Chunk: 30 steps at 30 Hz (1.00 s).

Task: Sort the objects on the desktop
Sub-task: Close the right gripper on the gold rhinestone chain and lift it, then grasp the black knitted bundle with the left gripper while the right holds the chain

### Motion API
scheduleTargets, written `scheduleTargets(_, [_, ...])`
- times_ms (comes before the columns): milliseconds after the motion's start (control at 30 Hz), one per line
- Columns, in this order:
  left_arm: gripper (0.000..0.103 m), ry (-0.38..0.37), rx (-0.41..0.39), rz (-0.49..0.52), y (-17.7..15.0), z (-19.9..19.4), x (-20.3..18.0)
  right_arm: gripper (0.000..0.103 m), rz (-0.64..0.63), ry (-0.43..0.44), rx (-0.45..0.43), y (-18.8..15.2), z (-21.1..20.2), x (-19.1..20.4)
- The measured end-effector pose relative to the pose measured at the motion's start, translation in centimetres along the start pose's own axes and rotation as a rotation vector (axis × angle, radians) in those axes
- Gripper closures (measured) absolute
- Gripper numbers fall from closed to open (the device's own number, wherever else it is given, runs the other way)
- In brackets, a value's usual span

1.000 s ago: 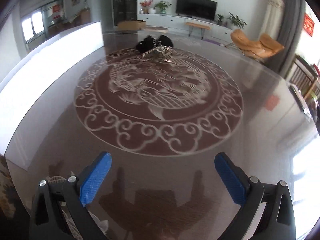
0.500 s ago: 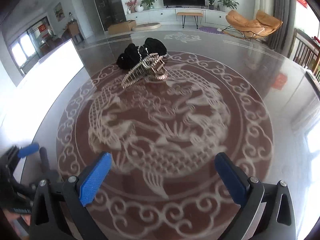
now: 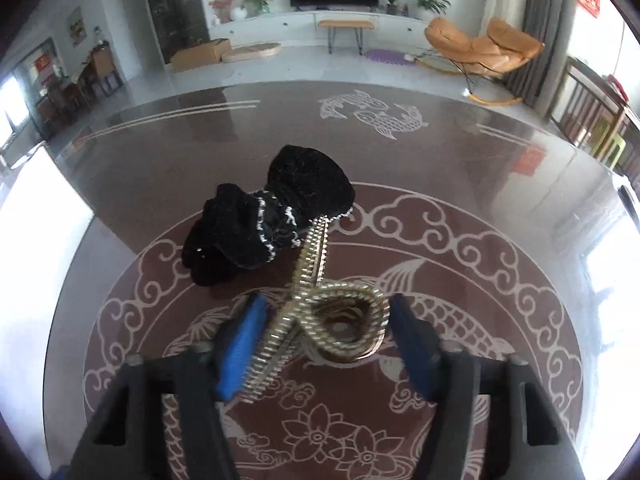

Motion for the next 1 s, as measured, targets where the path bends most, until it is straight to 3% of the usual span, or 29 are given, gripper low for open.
scheduleTargets(100, [0.0, 0.0, 0.001, 0.001, 0.0, -0.1, 0.0, 0.06, -0.059, 0.03, -0.048, -1.3, -1.5, -0.4])
scheduleTargets(300, [0.0, -0.056, 0.038, 0.069, 1.5, 0.8, -1.1, 0.061, -0.149, 0.069, -0.062, -9.4, -6.7, -2.9])
scheduleTargets(367, [0.0, -0.117, 0.052, 0.093, 4.0, 2.0, -1.7, 0.061, -0.154, 0.079, -0.07, -12.3, -8.9, -4.1])
scheduleTargets(433, [0.0, -0.2, 0.01, 0.09, 7.6, 2.6, -2.0, 0.061, -0.155, 0.084, -0.074, -14.7, -10.6, -5.1])
scheduleTargets(533, [0.0, -0.24, 0.028, 0.12, 12.7, 4.9, -2.5, 0.061, -0.137, 0.098, -0.072, -17.2, -12.7, -6.0])
scheduleTargets(733, [0.0, -0.242, 0.04, 0.271, 19.8, 8.1, -6.3, 0.061, -0.069, 0.142, -0.085, -19.4, -14.7, -7.0])
scheduleTargets(833, [0.0, -0.223, 0.008, 0.274, 22.4, 9.8, -7.8, 0.06, -0.048, 0.151, -0.096, -19.7, -14.8, -7.1])
scheduleTargets(933, [0.0, -0.23, 0.052, 0.281, 23.1, 12.2, -9.3, 0.06, -0.026, 0.163, -0.109, -19.9, -15.0, -7.4])
scheduleTargets(967, [0.002, -0.235, 0.058, 0.297, 23.1, 12.7, -9.8, 0.06, -0.02, 0.166, -0.117, -20.0, -15.1, -7.4])
scheduleTargets(1000, [0.026, -0.235, 0.063, 0.31, 23.0, 13.2, -10.2, 0.059, -0.017, 0.164, -0.122, -20.1, -15.1, -7.4])
Point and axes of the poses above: each gripper's, at about its wrist camera, not at the fingertips, and z roughly the way its jaws point, x to its left, y to its top, the point moved 7 cm from there along z, roughly the way its jaws point, and after that the axes turned 3 degrees about y, right-handed, at the moved point
